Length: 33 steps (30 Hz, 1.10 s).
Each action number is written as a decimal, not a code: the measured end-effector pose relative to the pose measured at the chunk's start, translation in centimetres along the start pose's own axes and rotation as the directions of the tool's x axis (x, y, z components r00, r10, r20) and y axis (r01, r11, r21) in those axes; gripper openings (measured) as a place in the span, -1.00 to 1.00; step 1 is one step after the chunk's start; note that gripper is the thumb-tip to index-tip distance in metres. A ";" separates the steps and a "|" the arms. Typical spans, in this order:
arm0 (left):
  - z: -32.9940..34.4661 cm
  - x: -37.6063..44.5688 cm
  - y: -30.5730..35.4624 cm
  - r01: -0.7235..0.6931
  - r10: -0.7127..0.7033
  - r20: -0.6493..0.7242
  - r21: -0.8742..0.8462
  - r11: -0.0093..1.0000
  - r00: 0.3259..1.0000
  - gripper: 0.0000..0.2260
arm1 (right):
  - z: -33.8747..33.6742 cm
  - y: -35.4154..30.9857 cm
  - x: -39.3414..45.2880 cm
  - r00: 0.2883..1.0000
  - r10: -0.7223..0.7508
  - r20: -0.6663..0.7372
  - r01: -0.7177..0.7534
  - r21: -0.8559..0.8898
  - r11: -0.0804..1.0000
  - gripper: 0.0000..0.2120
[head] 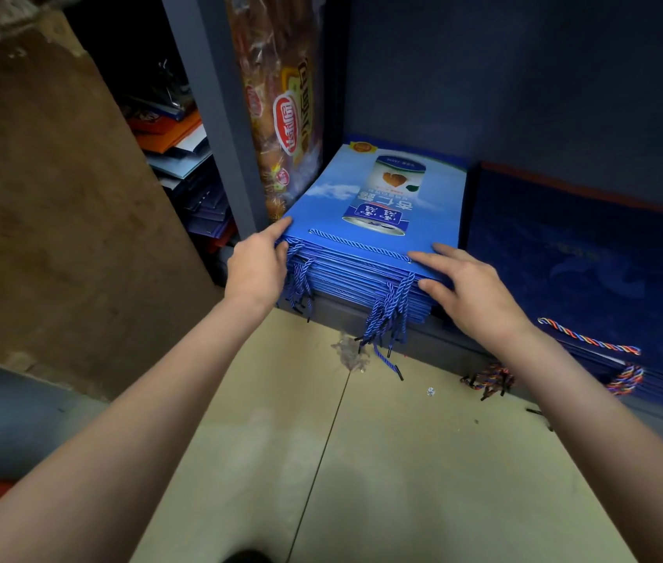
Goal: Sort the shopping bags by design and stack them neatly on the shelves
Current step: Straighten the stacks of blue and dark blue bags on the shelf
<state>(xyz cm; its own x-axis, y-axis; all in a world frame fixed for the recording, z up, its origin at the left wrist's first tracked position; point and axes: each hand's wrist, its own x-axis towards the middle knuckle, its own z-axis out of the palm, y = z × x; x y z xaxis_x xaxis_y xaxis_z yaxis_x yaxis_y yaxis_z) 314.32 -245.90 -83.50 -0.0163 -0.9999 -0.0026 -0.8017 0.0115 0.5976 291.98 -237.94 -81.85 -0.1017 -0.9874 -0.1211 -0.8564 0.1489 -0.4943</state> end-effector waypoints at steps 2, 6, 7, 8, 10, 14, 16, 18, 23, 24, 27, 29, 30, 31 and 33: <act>0.4 -0.1 0.3 0.013 -0.013 -0.014 0.013 1.000 1.000 -0.62 | 0.0 0.1 0.0 0.999 0.017 -0.051 -0.015 0.036 0.999 -0.61; 1.3 0.2 0.7 0.036 -0.036 -0.003 0.143 0.989 0.999 -0.53 | 0.4 -0.2 -0.2 0.996 0.011 -0.088 -0.009 0.018 1.000 -0.62; 1.5 -0.1 0.7 0.036 -0.038 0.008 0.149 0.988 0.999 -0.51 | 0.6 -0.2 -0.4 0.996 0.005 -0.086 -0.005 0.009 1.000 -0.62; 1.7 -0.5 0.7 0.029 -0.031 0.015 0.135 0.990 0.999 -0.52 | 0.6 -0.1 -0.6 0.997 0.002 -0.082 -0.002 0.000 1.000 -0.61; 2.3 -1.8 0.4 -0.017 0.017 0.002 0.068 0.998 1.000 -0.53 | 0.7 -0.1 -1.0 0.998 -0.005 -0.063 0.002 -0.054 0.999 -0.57; 2.5 -2.8 -0.4 -0.115 0.112 -0.051 -0.058 0.992 0.992 -0.51 | 1.3 0.1 -1.7 0.997 -0.051 -0.059 0.042 -0.142 0.989 -0.45; 2.3 -2.8 -1.2 -0.162 0.159 -0.045 -0.061 0.985 0.986 -0.48 | 1.7 0.5 -2.0 0.993 -0.097 -0.072 0.081 -0.191 0.978 -0.41; 2.1 -2.7 -1.9 -0.191 0.190 -0.019 -0.035 0.981 0.982 -0.44 | 1.9 0.9 -2.0 0.987 -0.135 -0.087 0.110 -0.245 0.963 -0.38; 1.7 -2.2 -1.9 -0.166 0.166 -0.004 -0.037 0.985 0.986 -0.42 | 2.5 1.5 -1.2 0.978 -0.161 -0.135 0.132 -0.204 0.970 -0.37; 1.8 -2.2 -1.8 -0.162 0.162 -0.012 -0.036 0.986 0.987 -0.42 | 2.5 1.8 -1.3 0.975 -0.149 -0.163 0.129 -0.126 0.984 -0.38; 2.2 -2.9 -1.7 -0.188 0.190 -0.053 0.034 0.982 0.980 -0.41 | 2.9 2.7 -2.2 0.938 -0.108 -0.329 0.152 0.112 0.982 -0.43; 2.9 -3.6 -1.8 -0.270 0.284 -0.095 0.138 0.953 0.954 -0.39 | 3.5 2.9 -2.8 0.909 -0.085 -0.408 0.178 0.194 0.965 -0.50; 3.3 -4.1 -2.0 -0.314 0.336 -0.102 0.187 0.931 0.936 -0.38 | 3.7 2.9 -2.9 0.898 -0.076 -0.434 0.183 0.210 0.960 -0.53; 3.8 -4.5 -2.0 -0.346 0.374 -0.094 0.230 0.910 0.923 -0.35 | 3.9 2.7 -2.9 0.890 -0.067 -0.451 0.182 0.216 0.959 -0.56; 4.4 -5.1 -2.1 -0.382 0.402 -0.019 0.269 0.884 0.916 -0.32 | 3.8 2.4 -2.8 0.885 -0.042 -0.464 0.163 0.224 0.961 -0.59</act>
<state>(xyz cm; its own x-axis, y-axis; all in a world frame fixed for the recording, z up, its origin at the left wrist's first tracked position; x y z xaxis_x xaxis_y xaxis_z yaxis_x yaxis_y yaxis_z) 313.46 -240.77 -88.22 -0.3254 -0.9110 0.2532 -0.8631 0.3956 0.3139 292.16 -234.59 -85.98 -0.2894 -0.9045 0.3131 -0.7259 -0.0058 -0.6878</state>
